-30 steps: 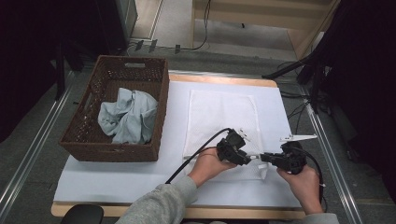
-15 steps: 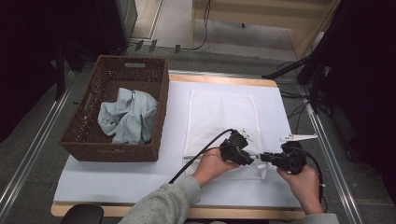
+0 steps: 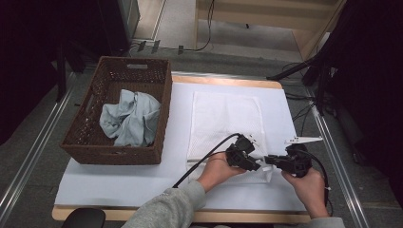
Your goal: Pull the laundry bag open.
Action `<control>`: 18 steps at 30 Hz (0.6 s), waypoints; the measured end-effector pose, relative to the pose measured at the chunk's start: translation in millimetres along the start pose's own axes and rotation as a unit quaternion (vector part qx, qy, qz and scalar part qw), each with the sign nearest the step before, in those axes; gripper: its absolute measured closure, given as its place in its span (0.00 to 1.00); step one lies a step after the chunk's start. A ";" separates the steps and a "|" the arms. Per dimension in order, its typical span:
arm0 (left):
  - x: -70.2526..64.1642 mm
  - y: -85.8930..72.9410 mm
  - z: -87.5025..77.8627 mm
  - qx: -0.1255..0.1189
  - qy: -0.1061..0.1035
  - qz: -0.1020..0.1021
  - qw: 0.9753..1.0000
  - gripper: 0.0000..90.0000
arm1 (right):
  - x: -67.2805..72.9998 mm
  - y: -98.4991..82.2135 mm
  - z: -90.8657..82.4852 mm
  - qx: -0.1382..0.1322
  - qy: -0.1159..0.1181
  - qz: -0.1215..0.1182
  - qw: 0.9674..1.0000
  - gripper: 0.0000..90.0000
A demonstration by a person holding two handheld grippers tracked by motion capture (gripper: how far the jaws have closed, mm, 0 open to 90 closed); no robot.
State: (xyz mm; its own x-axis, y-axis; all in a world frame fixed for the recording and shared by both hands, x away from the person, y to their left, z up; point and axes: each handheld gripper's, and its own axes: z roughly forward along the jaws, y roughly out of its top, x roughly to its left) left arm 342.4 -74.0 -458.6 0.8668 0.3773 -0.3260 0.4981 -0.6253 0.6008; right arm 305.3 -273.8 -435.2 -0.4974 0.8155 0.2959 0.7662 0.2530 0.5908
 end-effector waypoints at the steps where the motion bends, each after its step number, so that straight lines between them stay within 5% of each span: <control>1: -0.1 0.6 0.3 0.003 0.003 0.004 1.000 0.78 | 0.0 0.0 0.3 0.000 -0.001 0.000 1.000 0.94; 18: -0.8 10.5 2.6 0.012 0.014 -0.005 1.000 0.94 | 1.2 -0.6 0.6 0.004 0.005 -0.001 1.000 0.94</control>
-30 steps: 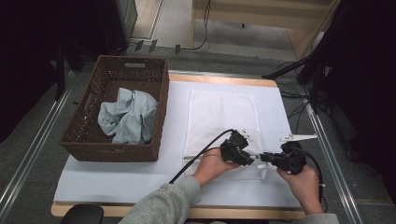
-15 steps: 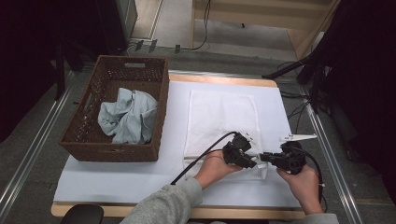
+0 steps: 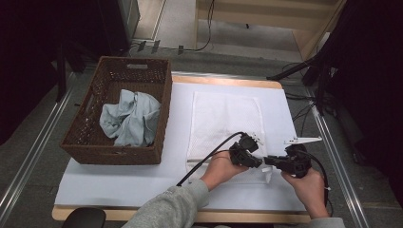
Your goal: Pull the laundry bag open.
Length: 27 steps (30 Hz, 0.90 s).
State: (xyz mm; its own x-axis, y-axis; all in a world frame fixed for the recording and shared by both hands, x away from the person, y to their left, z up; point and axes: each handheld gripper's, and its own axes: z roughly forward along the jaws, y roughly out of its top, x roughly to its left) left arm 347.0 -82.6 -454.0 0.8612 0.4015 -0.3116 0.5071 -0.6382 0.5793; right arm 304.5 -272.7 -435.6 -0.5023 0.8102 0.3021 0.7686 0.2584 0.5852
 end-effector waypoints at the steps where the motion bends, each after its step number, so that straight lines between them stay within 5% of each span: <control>1: 0.0 -0.2 -0.1 0.001 0.002 0.001 1.000 0.94 | 0.0 0.1 0.3 0.000 -0.001 -0.003 1.000 0.94; 27: 12.3 -10.8 -8.6 0.004 0.003 -0.021 1.000 0.96 | -0.7 1.0 -1.7 -0.006 0.002 0.001 1.000 0.95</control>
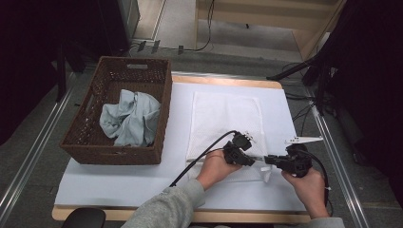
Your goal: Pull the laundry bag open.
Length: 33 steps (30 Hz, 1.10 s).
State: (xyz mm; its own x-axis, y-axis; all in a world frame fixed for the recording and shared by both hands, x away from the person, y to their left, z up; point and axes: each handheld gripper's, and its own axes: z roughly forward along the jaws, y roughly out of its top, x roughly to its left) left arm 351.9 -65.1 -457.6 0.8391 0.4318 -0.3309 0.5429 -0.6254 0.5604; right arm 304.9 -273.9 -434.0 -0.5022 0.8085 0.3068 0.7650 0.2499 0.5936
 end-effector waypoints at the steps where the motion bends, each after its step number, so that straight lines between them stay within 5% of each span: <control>1: -0.4 -0.1 0.3 -0.002 0.000 -0.002 1.000 0.96 | -0.4 -0.1 -0.5 0.000 -0.001 -0.001 1.000 0.95; 33: 12.9 -8.8 -12.5 0.002 -0.011 -0.022 1.000 0.96 | -4.4 -0.8 -1.1 -0.001 0.001 0.012 1.000 0.95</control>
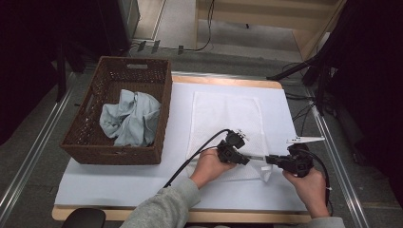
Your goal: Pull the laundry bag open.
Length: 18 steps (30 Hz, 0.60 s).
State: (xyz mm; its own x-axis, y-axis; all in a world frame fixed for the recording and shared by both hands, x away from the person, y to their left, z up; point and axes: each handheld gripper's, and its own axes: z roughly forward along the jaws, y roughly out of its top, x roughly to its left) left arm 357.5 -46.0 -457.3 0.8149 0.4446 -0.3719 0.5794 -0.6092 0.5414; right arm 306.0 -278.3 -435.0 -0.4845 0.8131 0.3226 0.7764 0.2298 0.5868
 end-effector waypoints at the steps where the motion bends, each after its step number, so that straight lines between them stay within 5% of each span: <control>1: -0.1 0.1 0.0 -0.001 0.000 -0.001 1.000 0.96 | 0.0 0.1 0.2 0.001 0.000 0.001 1.000 0.95; 18: -0.4 -1.0 -4.2 0.006 -0.002 0.000 1.000 0.96 | -1.4 -0.1 0.5 0.002 0.001 0.002 1.000 0.95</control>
State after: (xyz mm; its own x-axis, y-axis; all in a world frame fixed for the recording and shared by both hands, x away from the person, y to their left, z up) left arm 356.6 -42.8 -454.5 0.8149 0.4421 -0.3748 0.5796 -0.6169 0.5325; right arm 306.8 -279.1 -436.0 -0.4827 0.8126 0.3267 0.7796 0.2287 0.5831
